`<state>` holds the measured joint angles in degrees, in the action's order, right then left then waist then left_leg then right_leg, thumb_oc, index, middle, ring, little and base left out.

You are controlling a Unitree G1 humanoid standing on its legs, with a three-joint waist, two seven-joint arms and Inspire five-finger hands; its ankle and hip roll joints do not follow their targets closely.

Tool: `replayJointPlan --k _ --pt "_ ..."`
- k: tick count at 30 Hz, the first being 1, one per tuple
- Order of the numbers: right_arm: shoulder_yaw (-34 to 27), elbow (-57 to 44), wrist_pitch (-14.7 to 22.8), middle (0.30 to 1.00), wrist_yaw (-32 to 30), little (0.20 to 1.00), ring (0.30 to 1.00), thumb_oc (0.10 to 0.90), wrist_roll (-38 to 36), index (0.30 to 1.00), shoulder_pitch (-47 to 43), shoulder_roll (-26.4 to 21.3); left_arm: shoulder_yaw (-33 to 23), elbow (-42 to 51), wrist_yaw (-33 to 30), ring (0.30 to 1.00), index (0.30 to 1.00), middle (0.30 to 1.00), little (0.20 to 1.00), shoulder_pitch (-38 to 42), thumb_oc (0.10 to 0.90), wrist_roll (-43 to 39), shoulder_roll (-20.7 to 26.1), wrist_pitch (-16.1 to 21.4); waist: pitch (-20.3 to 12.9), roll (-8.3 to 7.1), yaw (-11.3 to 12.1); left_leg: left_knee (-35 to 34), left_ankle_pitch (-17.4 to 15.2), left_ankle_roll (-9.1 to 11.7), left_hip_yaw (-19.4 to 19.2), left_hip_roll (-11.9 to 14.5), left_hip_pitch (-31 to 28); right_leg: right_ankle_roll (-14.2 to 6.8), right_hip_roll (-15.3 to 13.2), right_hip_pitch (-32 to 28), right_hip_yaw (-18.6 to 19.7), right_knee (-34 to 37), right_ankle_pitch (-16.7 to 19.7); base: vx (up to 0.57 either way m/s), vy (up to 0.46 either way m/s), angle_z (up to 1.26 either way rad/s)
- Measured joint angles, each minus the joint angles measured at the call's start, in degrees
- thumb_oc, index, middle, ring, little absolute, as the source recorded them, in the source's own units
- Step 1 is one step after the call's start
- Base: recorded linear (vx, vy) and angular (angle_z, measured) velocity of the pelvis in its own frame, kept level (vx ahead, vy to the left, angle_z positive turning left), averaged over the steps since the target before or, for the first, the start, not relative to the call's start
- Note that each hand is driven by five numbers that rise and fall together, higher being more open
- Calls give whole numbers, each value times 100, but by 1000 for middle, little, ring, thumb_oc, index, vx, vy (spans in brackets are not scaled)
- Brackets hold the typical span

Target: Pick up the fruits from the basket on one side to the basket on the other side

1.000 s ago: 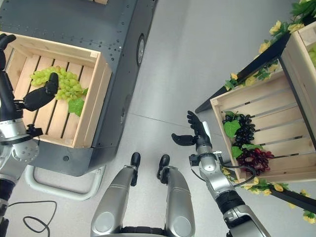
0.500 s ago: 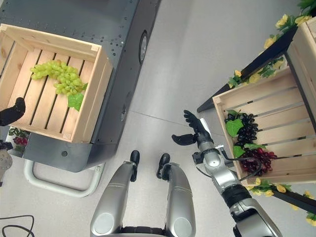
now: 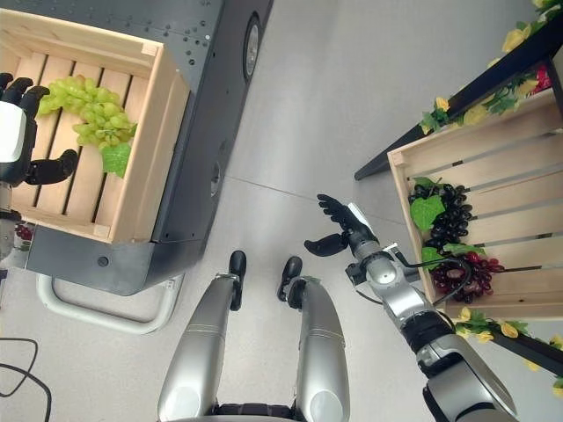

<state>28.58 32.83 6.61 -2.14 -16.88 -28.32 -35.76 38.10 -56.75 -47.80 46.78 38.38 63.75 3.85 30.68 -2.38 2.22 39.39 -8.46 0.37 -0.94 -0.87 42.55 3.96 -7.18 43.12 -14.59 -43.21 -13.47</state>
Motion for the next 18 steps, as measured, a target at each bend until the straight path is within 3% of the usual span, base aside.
replayJointPlan --k 8,12,18 --pt "297 95 0 900 394 900 900 800 -205 900 -307 -181 929 -184 345 900 900 900 900 938 800 882 8 -604 -2 -5 -6 8 1 -4 -100 94 191 26 -2 181 -41 -23 -16 -34 42 1" --pt "376 86 0 900 494 900 900 800 -215 900 -420 -189 1241 -197 527 900 900 900 900 1164 800 954 8 -868 -3 -6 -44 -1 1 -4 -94 98 230 28 -7 200 -68 -5 -18 -5 -1 1" --pt "380 89 0 900 497 900 900 800 -396 900 -448 -191 1319 -194 543 900 900 900 900 1430 800 983 8 -1115 -4 -11 -47 22 9 -1 -63 132 336 44 -20 214 -188 -9 -29 -14 1 9"
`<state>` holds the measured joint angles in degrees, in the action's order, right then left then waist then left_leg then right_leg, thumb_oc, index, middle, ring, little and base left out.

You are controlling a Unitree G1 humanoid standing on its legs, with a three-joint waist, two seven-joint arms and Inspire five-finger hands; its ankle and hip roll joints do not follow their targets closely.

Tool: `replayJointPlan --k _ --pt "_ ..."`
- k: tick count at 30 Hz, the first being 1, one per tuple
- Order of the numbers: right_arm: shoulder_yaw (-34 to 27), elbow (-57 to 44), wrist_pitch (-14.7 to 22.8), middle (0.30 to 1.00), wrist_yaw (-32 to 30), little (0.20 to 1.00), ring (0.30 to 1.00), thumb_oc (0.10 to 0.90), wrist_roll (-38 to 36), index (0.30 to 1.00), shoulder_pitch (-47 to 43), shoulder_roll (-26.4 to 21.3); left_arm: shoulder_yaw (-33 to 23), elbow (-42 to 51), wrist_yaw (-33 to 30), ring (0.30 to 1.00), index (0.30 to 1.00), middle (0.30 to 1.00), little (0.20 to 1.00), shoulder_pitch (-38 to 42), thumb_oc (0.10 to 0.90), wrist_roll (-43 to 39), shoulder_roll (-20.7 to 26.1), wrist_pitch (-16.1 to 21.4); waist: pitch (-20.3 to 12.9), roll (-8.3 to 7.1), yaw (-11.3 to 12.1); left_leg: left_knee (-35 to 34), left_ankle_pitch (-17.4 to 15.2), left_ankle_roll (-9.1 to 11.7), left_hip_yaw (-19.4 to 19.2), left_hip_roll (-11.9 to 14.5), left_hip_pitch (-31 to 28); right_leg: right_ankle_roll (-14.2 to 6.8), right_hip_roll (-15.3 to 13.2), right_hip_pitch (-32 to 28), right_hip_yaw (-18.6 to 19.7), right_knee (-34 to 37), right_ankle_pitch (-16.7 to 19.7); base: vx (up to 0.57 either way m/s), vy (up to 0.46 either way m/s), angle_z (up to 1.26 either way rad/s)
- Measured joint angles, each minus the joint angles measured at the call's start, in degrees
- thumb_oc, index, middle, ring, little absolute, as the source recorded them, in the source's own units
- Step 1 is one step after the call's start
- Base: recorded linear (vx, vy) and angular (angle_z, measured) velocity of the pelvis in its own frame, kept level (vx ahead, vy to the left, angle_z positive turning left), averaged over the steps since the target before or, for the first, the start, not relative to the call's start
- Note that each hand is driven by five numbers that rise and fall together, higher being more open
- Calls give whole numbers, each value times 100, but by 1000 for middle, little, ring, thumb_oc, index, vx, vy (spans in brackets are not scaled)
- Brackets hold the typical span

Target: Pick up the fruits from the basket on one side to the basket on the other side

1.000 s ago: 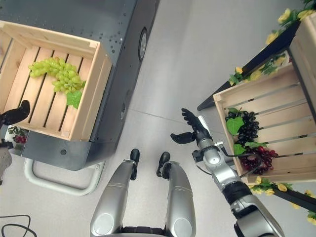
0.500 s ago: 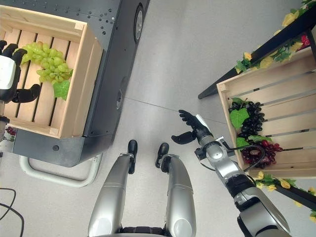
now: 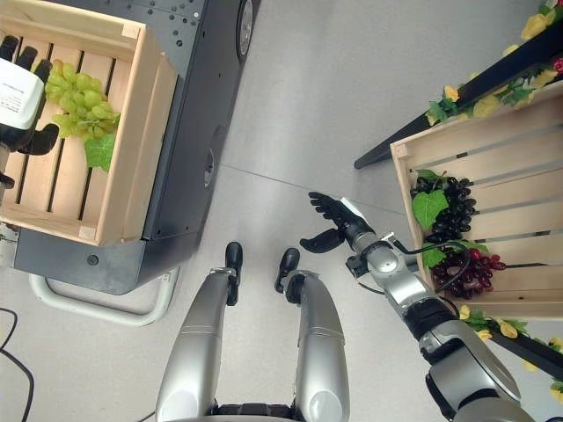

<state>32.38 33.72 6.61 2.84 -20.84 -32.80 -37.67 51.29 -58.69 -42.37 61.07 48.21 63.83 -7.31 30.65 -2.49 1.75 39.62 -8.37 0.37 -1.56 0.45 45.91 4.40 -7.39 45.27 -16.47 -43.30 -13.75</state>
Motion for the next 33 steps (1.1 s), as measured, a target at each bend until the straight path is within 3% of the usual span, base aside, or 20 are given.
replayJointPlan --k 11,24,33 --pt "-3 0 0 900 20 900 900 800 -66 900 -53 0 35 20 -88 900 900 900 900 25 800 629 -1 -141 -3 -21 -75 3 32 -29 -24 -3 194 -5 -31 198 -3 1 1 3 12 0" --pt "-34 -34 2 900 49 900 900 800 -488 900 -77 -15 591 268 190 900 900 900 900 595 800 978 -2 -146 -6 -69 -172 101 43 -59 -52 -4 510 -17 -56 504 7 -88 9 6 13 0" --pt "-36 -99 5 900 44 900 900 800 -682 900 -22 -27 928 355 1026 900 900 900 900 1041 800 1247 -2 -277 -5 -70 -251 131 68 -66 -57 -5 856 -20 -63 835 1 -130 26 0 0 0"
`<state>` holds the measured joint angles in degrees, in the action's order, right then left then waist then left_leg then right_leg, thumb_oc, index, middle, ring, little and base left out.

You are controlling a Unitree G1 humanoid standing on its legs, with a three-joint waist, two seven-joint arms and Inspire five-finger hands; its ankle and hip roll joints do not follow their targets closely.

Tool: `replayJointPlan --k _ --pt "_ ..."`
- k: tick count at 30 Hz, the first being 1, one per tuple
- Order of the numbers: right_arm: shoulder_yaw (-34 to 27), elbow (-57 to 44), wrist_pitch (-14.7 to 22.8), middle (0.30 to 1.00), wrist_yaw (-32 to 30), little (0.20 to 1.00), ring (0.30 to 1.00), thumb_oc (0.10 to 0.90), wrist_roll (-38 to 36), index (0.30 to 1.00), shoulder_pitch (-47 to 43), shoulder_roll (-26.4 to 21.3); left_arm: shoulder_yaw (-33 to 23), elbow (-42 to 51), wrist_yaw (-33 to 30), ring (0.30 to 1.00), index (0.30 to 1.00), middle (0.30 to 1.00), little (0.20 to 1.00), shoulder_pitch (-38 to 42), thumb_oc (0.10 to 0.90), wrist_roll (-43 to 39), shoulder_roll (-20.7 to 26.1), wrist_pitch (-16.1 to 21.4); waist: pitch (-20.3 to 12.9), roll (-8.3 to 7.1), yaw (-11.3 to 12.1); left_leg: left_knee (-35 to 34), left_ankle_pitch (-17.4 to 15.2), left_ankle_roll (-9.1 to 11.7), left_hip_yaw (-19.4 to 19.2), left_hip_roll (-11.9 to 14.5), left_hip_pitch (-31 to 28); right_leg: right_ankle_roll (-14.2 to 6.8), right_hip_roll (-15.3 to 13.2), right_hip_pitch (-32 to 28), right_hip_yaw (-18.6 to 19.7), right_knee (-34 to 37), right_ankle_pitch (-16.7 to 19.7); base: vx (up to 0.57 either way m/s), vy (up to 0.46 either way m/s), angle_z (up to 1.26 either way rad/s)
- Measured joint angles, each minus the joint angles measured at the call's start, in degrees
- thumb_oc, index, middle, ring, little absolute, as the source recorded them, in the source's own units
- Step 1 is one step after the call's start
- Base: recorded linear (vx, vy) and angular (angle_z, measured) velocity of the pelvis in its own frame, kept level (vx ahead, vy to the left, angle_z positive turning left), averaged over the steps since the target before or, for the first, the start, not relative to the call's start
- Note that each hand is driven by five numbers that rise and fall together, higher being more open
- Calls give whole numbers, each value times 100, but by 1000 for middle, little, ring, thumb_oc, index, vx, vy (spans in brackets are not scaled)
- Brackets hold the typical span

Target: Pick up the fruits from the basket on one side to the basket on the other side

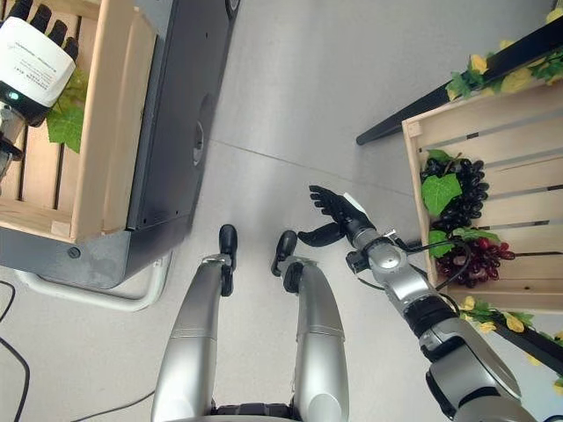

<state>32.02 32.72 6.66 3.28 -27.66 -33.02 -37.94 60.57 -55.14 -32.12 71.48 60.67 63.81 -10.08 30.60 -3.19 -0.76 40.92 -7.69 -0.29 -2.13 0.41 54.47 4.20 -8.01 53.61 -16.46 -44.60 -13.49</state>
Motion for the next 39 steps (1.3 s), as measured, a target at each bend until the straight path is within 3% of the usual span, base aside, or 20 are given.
replayJointPlan --k 10,15,16,17,18,19,30,39 --pt "-46 -397 182 900 -5 900 900 800 -252 900 35 -216 0 -8 1047 900 900 900 900 28 800 -27 -2 -375 0 0 -7 -46 1 0 3 -4 107 1 -9 105 -14 23 -1 0 0 0" --pt "-44 -397 188 900 -7 900 900 800 -254 900 -80 -216 -17 -132 1084 900 900 900 900 33 800 -336 -25 -340 0 1 -8 -51 2 0 8 -8 115 2 -12 109 -27 30 -1 0 0 0" --pt "-45 -396 188 900 -8 900 900 800 -255 900 -96 -216 -30 -174 1086 806 806 806 806 46 737 -441 -25 -220 -1 1 -8 -48 2 0 8 -8 113 3 -14 109 -27 25 -2 0 0 0" --pt "-45 -395 188 900 -11 900 900 800 -255 900 -118 -216 -33 -218 1101 806 806 806 806 67 737 -558 -25 -67 -1 2 -5 -50 3 2 7 -9 109 4 -17 108 -26 21 -2 0 0 0" --pt "-45 -396 189 900 -12 900 900 800 -256 900 -160 -217 -30 -232 1100 592 592 592 592 79 595 -637 -24 -8 -1 2 -4 -49 3 3 8 -10 108 5 -19 107 -26 17 -3 0 0 0" --pt "-45 -396 189 900 -21 900 900 800 -259 900 -167 -217 -31 -237 1081 300 300 300 300 98 400 -783 -25 80 -1 2 -3 -46 4 4 9 -17 105 8 -26 107 -28 9 -5 0 0 0" --pt "-45 -371 349 900 -117 900 900 800 -437 900 -26 -275 -4 -562 576 300 300 300 300 131 400 -1678 -20 790 -1 2 44 40 12 -7 16 -50 90 9 -72 76 -33 -93 -8 0 -3 1" --pt "-59 -403 375 900 -116 900 900 800 -434 900 32 -275 -270 -123 47 300 300 300 300 -238 400 -2104 -23 1343 -4 -3 21 132 26 -43 11 -53 -240 8 -87 -254 -9 -169 -14 0 0 0"
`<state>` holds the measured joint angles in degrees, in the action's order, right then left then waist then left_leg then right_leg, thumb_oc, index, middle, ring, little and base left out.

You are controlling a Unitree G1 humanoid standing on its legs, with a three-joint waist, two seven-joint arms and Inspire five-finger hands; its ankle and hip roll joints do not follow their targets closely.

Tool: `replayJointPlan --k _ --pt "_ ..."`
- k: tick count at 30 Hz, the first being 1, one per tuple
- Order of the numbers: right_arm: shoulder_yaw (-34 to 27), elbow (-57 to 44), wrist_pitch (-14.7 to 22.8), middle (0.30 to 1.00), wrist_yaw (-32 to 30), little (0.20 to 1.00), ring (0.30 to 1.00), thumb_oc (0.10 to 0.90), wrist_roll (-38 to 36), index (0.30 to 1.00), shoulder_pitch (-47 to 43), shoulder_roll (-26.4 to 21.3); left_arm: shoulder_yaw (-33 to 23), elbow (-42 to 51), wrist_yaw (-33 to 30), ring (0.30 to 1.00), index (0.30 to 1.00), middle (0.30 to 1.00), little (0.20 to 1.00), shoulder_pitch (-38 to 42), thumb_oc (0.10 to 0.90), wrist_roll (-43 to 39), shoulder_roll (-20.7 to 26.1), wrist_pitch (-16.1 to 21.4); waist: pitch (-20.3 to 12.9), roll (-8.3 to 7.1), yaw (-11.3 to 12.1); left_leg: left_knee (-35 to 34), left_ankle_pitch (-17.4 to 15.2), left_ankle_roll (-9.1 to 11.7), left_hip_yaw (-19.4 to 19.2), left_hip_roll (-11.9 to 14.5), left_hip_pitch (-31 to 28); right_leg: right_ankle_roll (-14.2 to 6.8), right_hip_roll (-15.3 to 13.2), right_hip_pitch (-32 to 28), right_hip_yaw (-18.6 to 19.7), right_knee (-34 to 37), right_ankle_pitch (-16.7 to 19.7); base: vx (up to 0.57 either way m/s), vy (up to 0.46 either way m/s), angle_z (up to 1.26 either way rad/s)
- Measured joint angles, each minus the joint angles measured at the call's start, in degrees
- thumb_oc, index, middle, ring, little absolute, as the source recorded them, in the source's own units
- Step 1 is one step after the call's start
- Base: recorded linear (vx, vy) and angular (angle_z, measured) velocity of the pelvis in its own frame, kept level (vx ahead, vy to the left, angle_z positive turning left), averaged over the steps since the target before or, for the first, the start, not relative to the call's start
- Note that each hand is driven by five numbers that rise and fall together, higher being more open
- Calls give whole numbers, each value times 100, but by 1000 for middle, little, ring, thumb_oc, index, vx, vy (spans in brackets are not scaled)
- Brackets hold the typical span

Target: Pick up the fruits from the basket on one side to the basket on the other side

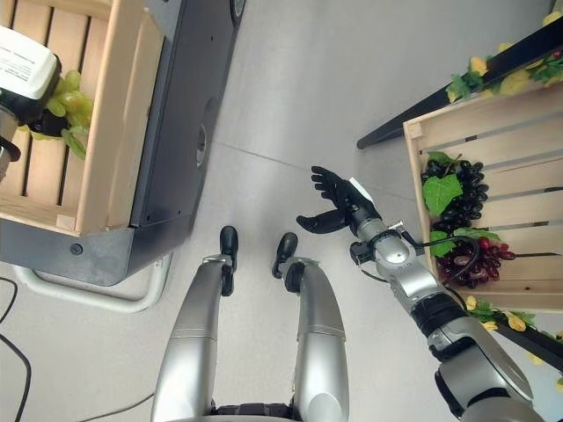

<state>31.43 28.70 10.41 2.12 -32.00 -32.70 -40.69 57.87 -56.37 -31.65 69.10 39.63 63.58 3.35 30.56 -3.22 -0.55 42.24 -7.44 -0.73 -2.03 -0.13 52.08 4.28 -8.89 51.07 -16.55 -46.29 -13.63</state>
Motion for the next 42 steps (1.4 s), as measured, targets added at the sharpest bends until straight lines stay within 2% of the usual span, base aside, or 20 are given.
replayJointPlan --k 4,10,15,20,21,25,29,30,33,35,38,42 --pt "-140 -196 -4 900 1 900 900 800 3 900 185 0 -182 226 -77 300 300 300 300 -161 400 -3 0 90 0 0 1 -10 31 5 -1 7 -107 3 12 -104 0 -5 1 -2 0 1" --pt "-194 -346 -27 900 1 900 900 800 18 900 377 37 -901 597 -130 300 300 300 300 -782 400 -501 -3 115 2 0 -1 -6 6 3 -14 8 -411 2 31 -415 5 -3 -1 4 -13 -2" --pt "-208 -468 -39 900 2 900 900 800 247 900 490 70 -1429 591 -135 300 300 300 300 -1266 400 -882 -6 234 0 -3 35 -125 -28 -27 -19 12 -1035 -29 63 -1011 43 146 -19 7 0 0" --pt "-438 -675 -115 900 45 900 900 800 254 900 728 96 -2378 677 -165 300 300 300 300 -1887 400 -1698 -11 269 0 -3 146 -301 -44 -3 -99 11 -1546 -61 103 -1414 164 256 -41 36 2 -11" --pt "-442 -703 -157 900 57 900 900 800 257 900 804 95 -2727 695 -186 300 300 300 300 -2130 400 -1867 -39 268 0 -3 148 -361 -48 -7 -121 21 -1701 -63 117 -1548 183 307 -42 53 -7 -7" --pt "-576 -852 -261 900 142 900 900 800 312 900 1092 112 -3353 697 -203 300 300 300 300 -2625 400 -2486 -65 254 0 -3 158 -585 -48 -4 -132 21 -2151 -88 165 -1977 219 515 -38 62 -16 -5" --pt "-676 -886 -273 900 172 900 900 800 341 900 1207 124 -3867 713 -208 300 300 300 300 -2841 400 -3208 -213 266 -3 1 170 -769 -46 -1 -145 37 -2475 -114 208 -2283 232 699 -23 55 -43 -4" --pt "-678 -886 -283 900 172 900 900 800 341 900 1238 152 -4151 736 -233 300 300 300 300 -2927 400 -3466 -366 285 -3 2 186 -863 -41 4 -160 33 -2627 -153 239 -2411 276 789 4 34 -53 -10" --pt "-713 -940 -284 900 169 900 900 800 347 900 1321 232 -4438 831 -253 300 300 300 300 -2995 400 -4219 -540 322 -8 3 205 -1112 -24 26 -193 34 -2969 -208 274 -2719 315 1011 33 30 -60 -8" --pt "-867 -995 -284 900 165 900 900 800 452 900 1410 434 -4815 1004 -245 300 300 300 300 -3148 400 -4689 -712 451 -13 9 200 -1350 21 7 -193 12 -3243 -232 303 -2957 336 1219 67 55 -57 -9" --pt "-874 -1012 -284 900 162 900 900 800 453 900 1480 560 -4949 1161 -169 300 300 300 300 -3321 400 -5172 -825 615 -46 19 179 -1630 36 9 -212 8 -3600 -247 339 -3290 349 1467 97 69 -46 -4" --pt "-1005 -1050 -284 900 160 900 900 800 452 900 1535 797 -5325 1469 420 300 300 300 300 -3398 400 -6090 -1202 782 -77 65 187 -2224 144 5 -237 3 -4299 -317 410 -3922 355 1987 171 100 -48 -4"
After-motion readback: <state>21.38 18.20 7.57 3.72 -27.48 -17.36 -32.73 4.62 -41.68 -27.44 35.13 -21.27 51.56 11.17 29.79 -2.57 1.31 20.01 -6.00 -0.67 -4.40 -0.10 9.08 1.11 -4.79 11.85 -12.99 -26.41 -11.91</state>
